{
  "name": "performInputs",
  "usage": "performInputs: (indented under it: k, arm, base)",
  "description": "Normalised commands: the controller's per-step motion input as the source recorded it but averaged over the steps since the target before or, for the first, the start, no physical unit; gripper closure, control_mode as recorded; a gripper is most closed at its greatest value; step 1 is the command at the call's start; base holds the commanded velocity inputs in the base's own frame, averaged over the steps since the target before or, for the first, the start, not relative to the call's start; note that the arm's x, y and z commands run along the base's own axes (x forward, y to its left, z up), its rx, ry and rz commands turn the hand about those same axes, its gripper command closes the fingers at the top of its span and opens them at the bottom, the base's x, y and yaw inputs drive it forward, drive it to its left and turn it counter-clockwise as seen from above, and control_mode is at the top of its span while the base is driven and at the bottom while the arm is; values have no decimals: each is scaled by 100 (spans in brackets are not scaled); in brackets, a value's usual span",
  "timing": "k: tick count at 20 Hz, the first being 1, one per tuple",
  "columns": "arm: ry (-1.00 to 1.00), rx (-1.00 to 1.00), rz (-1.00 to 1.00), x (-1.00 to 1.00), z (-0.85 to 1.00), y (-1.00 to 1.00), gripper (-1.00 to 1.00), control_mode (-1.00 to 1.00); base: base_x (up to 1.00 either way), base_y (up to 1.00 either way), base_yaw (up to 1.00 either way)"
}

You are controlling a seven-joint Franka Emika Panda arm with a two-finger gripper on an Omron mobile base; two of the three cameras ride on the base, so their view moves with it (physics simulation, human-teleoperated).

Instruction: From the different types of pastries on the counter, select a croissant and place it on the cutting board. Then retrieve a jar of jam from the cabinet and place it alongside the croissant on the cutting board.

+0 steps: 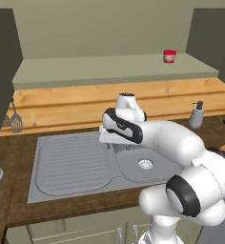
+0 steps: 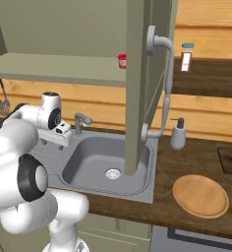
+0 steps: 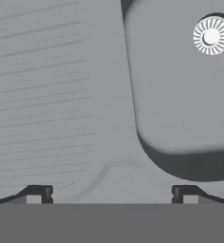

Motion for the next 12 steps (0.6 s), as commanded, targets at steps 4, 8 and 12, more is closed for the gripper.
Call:
performInputs:
  k: [4,8,12]
  arm:
    - [0,0,0,0,0,0,-100,100]
    - [0,0,0,0,0,0,-100,100]
    - [0,0,0,0,0,0,-100,100]
  base:
    - [88,14,-2]
    - [19,5,0]
    - [0,0,0]
